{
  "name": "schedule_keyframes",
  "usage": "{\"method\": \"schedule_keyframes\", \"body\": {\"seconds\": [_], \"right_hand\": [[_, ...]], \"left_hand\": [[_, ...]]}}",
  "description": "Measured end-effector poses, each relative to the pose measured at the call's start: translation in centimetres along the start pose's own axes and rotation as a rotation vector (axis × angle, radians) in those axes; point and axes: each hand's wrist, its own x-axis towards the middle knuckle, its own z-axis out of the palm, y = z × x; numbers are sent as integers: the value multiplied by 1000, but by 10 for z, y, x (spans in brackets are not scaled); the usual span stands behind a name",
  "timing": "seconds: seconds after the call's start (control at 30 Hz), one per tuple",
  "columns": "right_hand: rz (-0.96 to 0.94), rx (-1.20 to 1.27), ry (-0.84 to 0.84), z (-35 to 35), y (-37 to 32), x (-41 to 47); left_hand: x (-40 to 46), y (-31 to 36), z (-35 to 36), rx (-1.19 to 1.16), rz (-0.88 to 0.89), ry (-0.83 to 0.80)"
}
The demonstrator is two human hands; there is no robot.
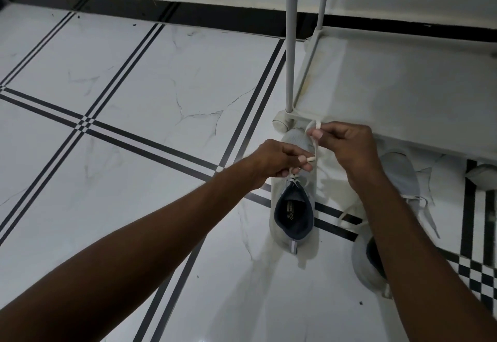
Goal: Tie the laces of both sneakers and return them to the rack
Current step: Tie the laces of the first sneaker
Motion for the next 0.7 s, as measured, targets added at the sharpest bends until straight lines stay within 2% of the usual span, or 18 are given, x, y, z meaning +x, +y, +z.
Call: {"method": "schedule_keyframes", "body": {"seconds": [0.27,0.37,0.47,0.53,0.6,0.7], "right_hand": [[140,87,-160,3,14,8],[263,-54,-176,3,26,4],[322,-208,-244,0,29,-5],[359,-227,-317,0,28,-12],[373,-236,-368,2,29,-13],[373,-182,-250,11,34,-9]], "left_hand": [[1,10,8,218,15,-87],[3,11,-3,229,41,-138],[1,18,-23,296,93,-107],[1,22,-32,522,234,-39],[2,22,-32,851,436,71],[6,7,-18,1183,651,281]]}}
